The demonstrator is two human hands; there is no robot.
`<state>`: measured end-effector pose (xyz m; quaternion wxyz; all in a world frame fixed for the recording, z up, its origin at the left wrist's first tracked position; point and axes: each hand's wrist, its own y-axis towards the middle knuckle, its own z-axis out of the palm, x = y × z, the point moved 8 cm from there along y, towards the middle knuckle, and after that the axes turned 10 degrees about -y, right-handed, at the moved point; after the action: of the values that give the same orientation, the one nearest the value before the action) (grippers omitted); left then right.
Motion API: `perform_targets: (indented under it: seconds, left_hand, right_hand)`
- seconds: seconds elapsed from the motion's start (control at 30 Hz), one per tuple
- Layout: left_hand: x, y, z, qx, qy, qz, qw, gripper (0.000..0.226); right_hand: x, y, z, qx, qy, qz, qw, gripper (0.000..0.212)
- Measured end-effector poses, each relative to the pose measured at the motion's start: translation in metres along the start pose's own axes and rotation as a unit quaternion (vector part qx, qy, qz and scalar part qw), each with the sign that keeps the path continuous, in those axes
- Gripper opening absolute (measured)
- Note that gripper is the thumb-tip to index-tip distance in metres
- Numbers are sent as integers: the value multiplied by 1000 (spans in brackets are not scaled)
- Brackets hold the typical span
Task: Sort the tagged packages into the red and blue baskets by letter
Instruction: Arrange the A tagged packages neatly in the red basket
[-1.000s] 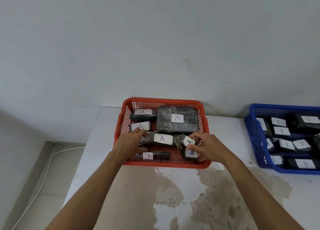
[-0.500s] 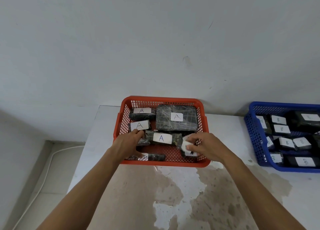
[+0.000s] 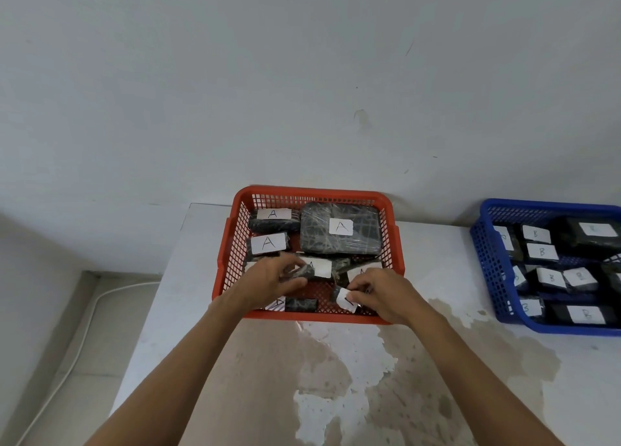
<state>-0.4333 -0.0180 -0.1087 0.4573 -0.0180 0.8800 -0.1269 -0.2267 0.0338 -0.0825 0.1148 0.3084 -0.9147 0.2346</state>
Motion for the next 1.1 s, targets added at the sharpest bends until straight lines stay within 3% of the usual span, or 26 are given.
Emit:
perform_targets:
  seconds: [0.07, 0.13, 0.33, 0.47, 0.57, 0.83, 0.97, 1.1]
  left_hand:
    - [2, -1, -1, 17, -115, -42, 992, 34]
    - [-1, -1, -2, 40, -149, -47, 987, 39]
    - [-11, 5, 2, 82, -146, -20, 986, 31]
    - [-7, 6, 7, 84, -169, -48, 981, 20]
    - [-1, 7, 5, 52, -126, -52, 989, 22]
    - [4, 0, -1, 5, -130, -30, 991, 31]
    - [9, -3, 0, 32, -116, -42, 992, 42]
    - [9, -1, 4, 41, -82, -27, 995, 29]
  right_hand:
    - [-3, 0, -1, 4, 20, 2, 1000, 19]
    - [-3, 1, -3, 8, 30, -3, 1000, 19]
    - [-6, 2, -12, 0, 60, 0, 998, 16]
    - [-8, 3, -15, -2, 85, 2, 996, 14]
    - [-9, 3, -15, -2, 94, 6, 996, 14]
    - [-12, 4, -12, -3, 102, 7, 995, 13]
    - [-15, 5, -11, -4, 108, 11, 994, 14]
    - [-16, 7, -11, -3, 104, 11, 995, 12]
